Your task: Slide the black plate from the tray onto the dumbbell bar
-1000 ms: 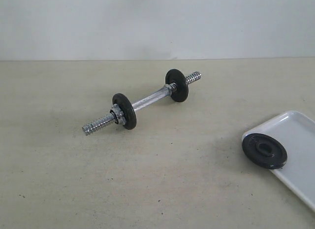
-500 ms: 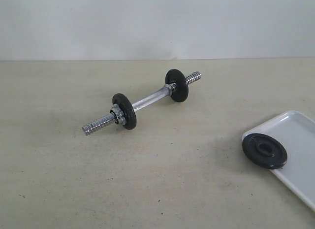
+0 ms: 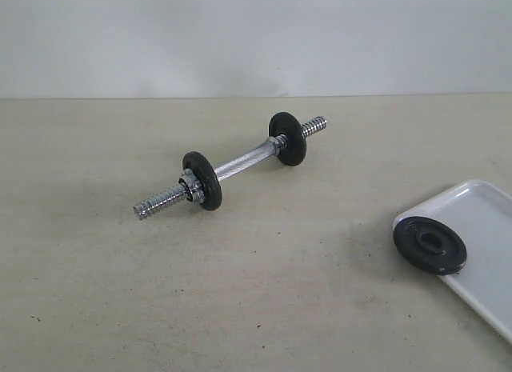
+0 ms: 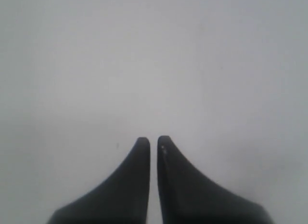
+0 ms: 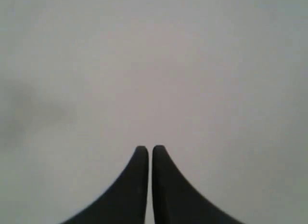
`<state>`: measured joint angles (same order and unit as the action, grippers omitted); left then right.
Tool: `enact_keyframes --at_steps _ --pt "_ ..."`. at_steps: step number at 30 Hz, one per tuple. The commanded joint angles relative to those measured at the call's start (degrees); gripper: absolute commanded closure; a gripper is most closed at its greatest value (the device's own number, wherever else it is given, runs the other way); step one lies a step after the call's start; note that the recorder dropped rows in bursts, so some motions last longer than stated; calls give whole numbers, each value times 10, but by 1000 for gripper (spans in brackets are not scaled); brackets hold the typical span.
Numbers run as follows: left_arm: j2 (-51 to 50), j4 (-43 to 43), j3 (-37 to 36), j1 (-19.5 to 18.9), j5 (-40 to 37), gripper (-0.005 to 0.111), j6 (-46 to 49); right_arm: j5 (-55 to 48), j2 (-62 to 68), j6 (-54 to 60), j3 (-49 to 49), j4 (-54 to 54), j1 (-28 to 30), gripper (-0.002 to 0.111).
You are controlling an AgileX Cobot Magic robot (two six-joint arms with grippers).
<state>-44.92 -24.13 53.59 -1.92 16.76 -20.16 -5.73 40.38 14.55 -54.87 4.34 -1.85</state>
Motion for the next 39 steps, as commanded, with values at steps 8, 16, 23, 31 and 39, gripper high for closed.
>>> enact_keyframes --at_steps 8,16,23,31,39 --pt "-58 -5 -2 -2 -513 102 -90 -211 89 38 -4 27 0 107" --pt "-58 -7 -2 -2 -455 102 -90 -228 89 38 -4 27 0 107" --pt "-58 -7 -2 -2 -471 102 -89 -239 89 38 -4 27 0 107" --pt "-59 -10 -2 -2 -418 102 -35 -262 90 46 -4 25 0 107" --pt "-102 251 -2 33 -401 102 344 -240 104 168 -4 26 0 107"
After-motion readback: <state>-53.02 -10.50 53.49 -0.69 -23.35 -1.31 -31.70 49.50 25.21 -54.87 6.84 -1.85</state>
